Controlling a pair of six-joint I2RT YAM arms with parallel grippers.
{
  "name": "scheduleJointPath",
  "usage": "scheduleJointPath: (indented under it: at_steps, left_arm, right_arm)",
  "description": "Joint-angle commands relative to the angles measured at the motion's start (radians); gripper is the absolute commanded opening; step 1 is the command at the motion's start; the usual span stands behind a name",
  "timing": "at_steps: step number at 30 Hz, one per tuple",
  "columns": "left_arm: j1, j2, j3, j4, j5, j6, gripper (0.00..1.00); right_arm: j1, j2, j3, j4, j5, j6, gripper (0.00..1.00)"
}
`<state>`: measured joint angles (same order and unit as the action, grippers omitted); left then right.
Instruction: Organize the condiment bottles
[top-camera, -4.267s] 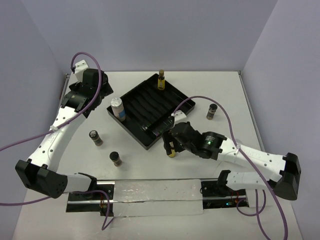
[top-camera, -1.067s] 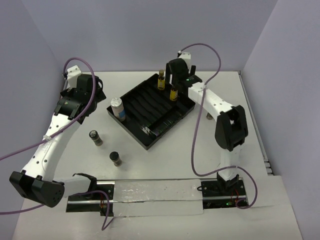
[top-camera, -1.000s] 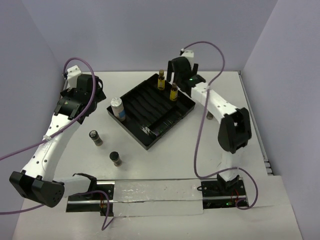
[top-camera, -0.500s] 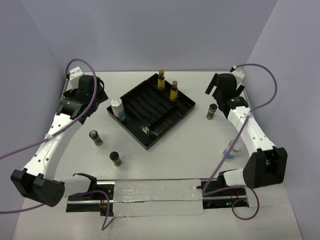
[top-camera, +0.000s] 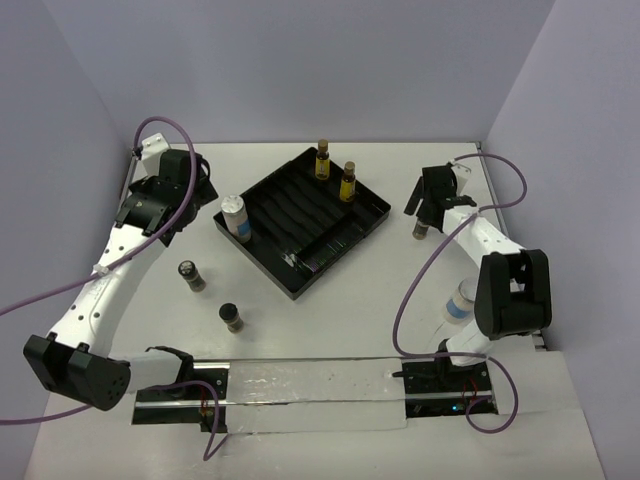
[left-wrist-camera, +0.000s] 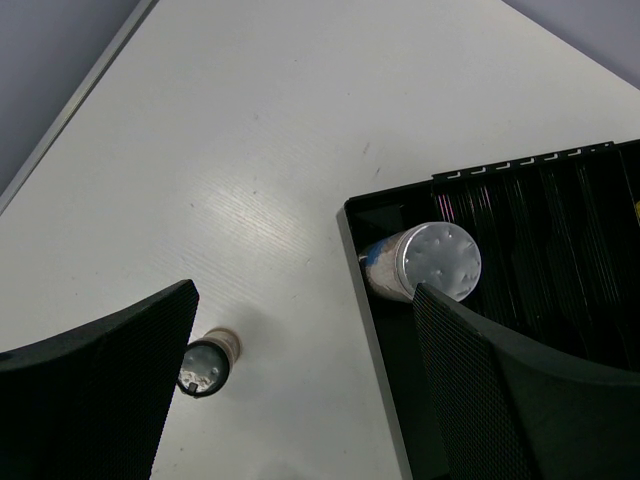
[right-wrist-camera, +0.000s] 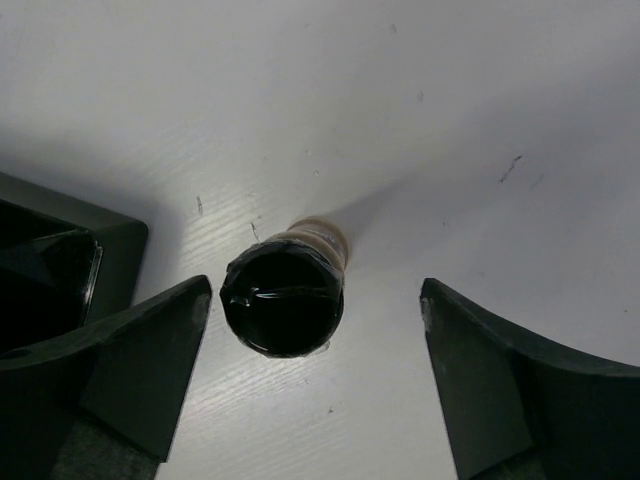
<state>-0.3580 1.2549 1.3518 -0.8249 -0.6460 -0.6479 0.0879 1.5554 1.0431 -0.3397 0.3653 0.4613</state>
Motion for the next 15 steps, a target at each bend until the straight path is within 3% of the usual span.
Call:
scheduleJointPath:
  at_steps: [1,8,15]
  left_arm:
    - [0.004,0.016,0.016,0.026,0.002,-0.009,0.97]
    - [0.005,0.012,0.013,0.024,0.001,-0.012,0.97]
    - [0.005,0.007,0.013,0.018,-0.006,-0.012,0.97]
  right_arm:
    - [0.000,0.028,0.019,0.059,-0.008,0.001,0.85]
    - [0.000,0.046,0.034,0.065,-0.006,-0.005,0.59]
    - [0.005,-0.026,0.043,0.021,-0.012,-0.006,0.11]
